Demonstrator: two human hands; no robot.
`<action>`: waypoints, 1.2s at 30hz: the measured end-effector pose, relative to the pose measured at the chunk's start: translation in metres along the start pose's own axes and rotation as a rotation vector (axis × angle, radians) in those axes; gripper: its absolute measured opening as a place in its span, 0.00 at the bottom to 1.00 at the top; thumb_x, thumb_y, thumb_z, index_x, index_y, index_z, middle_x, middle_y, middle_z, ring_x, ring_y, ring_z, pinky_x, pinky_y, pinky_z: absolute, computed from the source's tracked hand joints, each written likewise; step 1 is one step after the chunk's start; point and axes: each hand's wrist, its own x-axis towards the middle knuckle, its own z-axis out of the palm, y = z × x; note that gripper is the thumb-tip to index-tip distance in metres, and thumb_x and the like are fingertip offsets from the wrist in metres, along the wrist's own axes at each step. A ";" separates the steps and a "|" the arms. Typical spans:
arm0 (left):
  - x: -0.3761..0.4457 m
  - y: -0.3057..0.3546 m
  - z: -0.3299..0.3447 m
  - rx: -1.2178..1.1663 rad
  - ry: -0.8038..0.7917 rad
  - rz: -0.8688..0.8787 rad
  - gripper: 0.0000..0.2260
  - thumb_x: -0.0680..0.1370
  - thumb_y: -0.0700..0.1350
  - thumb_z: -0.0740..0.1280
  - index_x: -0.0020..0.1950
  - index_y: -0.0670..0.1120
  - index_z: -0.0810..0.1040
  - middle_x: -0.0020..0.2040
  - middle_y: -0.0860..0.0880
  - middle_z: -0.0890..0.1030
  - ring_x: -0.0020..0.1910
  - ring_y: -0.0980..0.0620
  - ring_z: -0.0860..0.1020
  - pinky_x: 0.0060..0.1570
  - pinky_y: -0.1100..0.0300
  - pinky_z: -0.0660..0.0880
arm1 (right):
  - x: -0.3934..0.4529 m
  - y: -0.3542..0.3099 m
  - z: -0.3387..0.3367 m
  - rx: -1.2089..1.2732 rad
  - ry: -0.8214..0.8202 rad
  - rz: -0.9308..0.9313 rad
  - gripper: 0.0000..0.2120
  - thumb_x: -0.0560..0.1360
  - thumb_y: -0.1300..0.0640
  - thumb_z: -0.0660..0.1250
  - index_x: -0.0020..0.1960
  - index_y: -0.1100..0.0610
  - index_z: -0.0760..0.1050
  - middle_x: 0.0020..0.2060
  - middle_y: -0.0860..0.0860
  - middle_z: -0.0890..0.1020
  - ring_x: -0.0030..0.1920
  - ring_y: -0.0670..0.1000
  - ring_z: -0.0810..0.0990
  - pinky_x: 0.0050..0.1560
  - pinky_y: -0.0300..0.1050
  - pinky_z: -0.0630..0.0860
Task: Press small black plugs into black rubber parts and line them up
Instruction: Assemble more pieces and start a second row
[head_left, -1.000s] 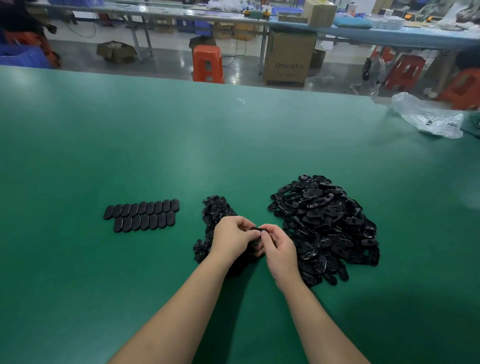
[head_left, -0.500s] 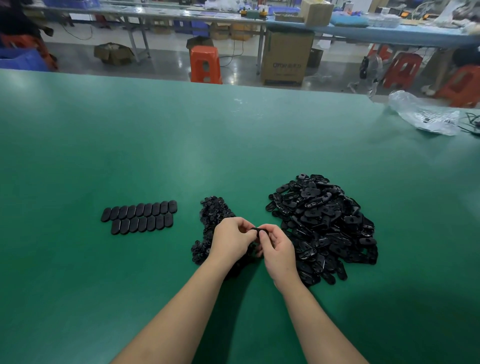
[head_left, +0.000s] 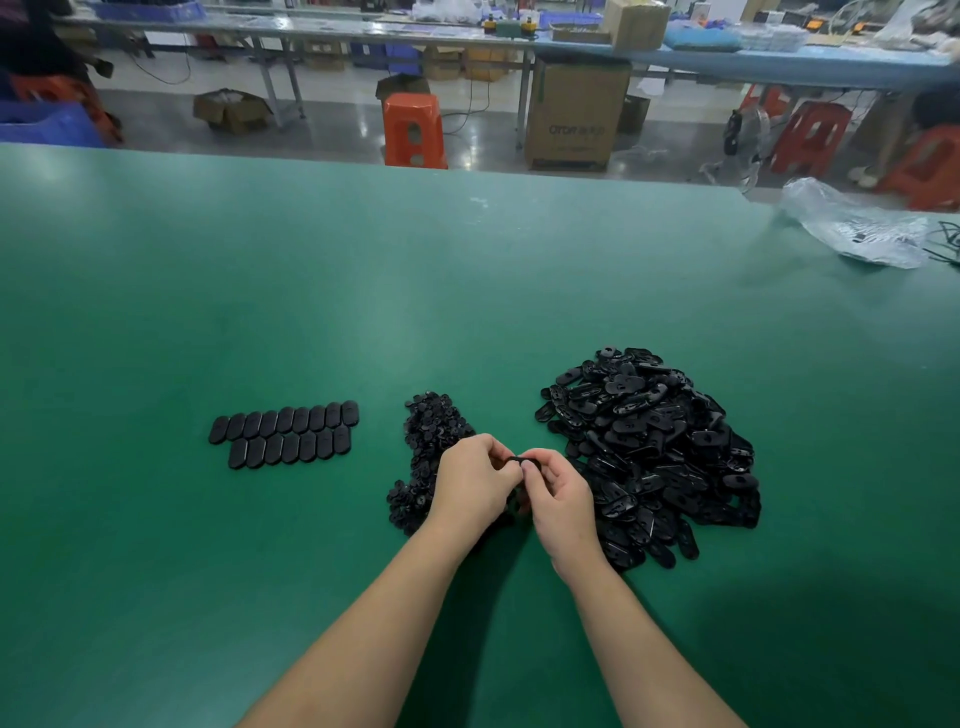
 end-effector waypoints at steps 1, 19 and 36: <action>-0.001 0.000 0.001 0.004 0.006 0.006 0.02 0.75 0.43 0.70 0.44 0.46 0.81 0.40 0.50 0.83 0.38 0.48 0.83 0.45 0.50 0.81 | 0.000 0.000 0.000 0.004 0.001 -0.003 0.06 0.81 0.61 0.65 0.50 0.53 0.79 0.43 0.51 0.86 0.41 0.45 0.80 0.48 0.49 0.76; -0.002 -0.019 0.003 0.188 0.038 0.296 0.09 0.78 0.41 0.67 0.57 0.48 0.82 0.48 0.53 0.82 0.43 0.56 0.75 0.49 0.61 0.74 | -0.001 -0.004 0.000 -0.049 0.007 -0.024 0.04 0.81 0.59 0.66 0.49 0.52 0.77 0.38 0.47 0.82 0.35 0.44 0.76 0.42 0.47 0.73; -0.006 -0.105 -0.077 0.262 0.601 0.186 0.09 0.76 0.43 0.73 0.55 0.46 0.83 0.46 0.51 0.82 0.38 0.49 0.77 0.43 0.52 0.74 | -0.006 -0.009 0.000 0.004 -0.024 -0.004 0.07 0.84 0.57 0.62 0.54 0.50 0.78 0.36 0.48 0.82 0.31 0.47 0.75 0.32 0.41 0.75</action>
